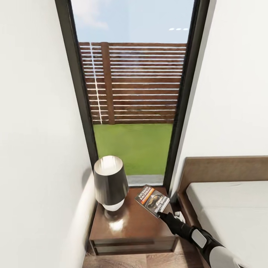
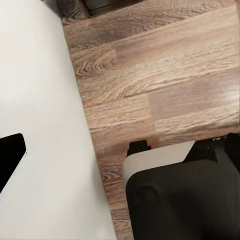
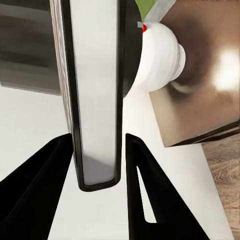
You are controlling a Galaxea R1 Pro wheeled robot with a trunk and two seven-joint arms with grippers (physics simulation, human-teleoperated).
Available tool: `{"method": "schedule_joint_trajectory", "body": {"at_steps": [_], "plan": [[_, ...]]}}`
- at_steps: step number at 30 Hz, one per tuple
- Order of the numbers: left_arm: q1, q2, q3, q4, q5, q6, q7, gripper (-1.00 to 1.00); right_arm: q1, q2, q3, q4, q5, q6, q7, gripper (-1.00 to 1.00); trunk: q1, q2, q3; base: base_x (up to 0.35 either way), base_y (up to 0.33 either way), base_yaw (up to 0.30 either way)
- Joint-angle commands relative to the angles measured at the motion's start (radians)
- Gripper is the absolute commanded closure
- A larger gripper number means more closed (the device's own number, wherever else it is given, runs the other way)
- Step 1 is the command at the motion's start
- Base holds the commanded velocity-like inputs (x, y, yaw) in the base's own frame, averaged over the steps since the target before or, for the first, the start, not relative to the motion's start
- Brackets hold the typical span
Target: In the bedroom, move the book from the bed onto either nightstand, and place the two sandals side by side next to the bed.
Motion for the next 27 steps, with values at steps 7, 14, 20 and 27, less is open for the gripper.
{"method": "schedule_joint_trajectory", "body": {"at_steps": [7,14,20,27], "plan": [[-0.001,-0.002,-0.007,-0.012,0.003,-0.003,0.007,-1.0,-0.001,-0.002,-0.001,0.0,-0.007,0.007,0.001,1.0,0.001,-0.002,-0.002,0.053,0.02,0.0],[-0.001,-0.002,-0.007,-0.02,0.002,-0.003,0.004,-1.0,0.0,-0.003,-0.003,0.0,-0.007,0.002,0.005,1.0,0.001,-0.002,-0.002,0.065,-0.029,0.0],[-0.001,-0.002,-0.007,-0.022,0.001,-0.003,0.005,-1.0,0.001,-0.004,-0.004,0.0,-0.008,-0.002,0.011,1.0,0.001,-0.002,-0.002,0.023,-0.013,0.0],[-0.001,-0.002,-0.007,-0.023,0.001,-0.003,0.005,-1.0,0.001,-0.004,-0.055,0.0,-0.006,0.001,0.012,1.0,0.001,-0.002,-0.002,0.005,-0.003,0.0]]}}
